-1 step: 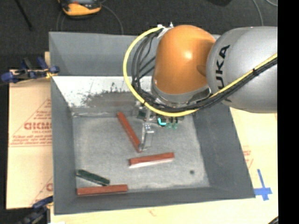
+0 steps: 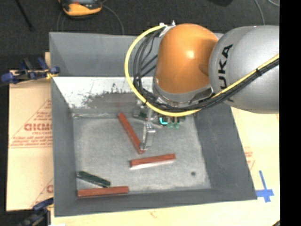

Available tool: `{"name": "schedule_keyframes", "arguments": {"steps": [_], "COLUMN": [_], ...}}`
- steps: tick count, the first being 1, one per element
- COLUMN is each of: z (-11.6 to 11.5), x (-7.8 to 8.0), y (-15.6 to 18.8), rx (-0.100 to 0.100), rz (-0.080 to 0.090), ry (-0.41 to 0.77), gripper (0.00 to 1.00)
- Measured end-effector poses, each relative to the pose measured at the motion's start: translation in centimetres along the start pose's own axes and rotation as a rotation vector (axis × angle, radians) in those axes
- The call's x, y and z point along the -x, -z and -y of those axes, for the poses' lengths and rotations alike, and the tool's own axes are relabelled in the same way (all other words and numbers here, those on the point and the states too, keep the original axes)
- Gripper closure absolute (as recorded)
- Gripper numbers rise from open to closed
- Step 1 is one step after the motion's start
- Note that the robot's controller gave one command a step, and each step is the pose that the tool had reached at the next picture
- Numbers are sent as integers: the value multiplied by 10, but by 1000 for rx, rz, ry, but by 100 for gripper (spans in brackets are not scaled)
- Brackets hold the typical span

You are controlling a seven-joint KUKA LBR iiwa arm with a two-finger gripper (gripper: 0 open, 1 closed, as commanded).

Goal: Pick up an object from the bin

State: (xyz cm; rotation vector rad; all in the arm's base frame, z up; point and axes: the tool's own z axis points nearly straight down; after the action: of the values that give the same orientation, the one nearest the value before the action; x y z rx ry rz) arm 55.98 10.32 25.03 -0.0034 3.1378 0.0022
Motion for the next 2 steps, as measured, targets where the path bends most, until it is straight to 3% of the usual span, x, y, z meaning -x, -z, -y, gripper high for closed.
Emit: {"name": "schedule_keyframes", "arguments": {"steps": [1, 2], "z": [46, 35], "x": [-10, -38], "y": [-33, -89], "rx": [0, -5], "rz": [4, 3], "ry": [47, 206], "gripper": [0, 0]}}
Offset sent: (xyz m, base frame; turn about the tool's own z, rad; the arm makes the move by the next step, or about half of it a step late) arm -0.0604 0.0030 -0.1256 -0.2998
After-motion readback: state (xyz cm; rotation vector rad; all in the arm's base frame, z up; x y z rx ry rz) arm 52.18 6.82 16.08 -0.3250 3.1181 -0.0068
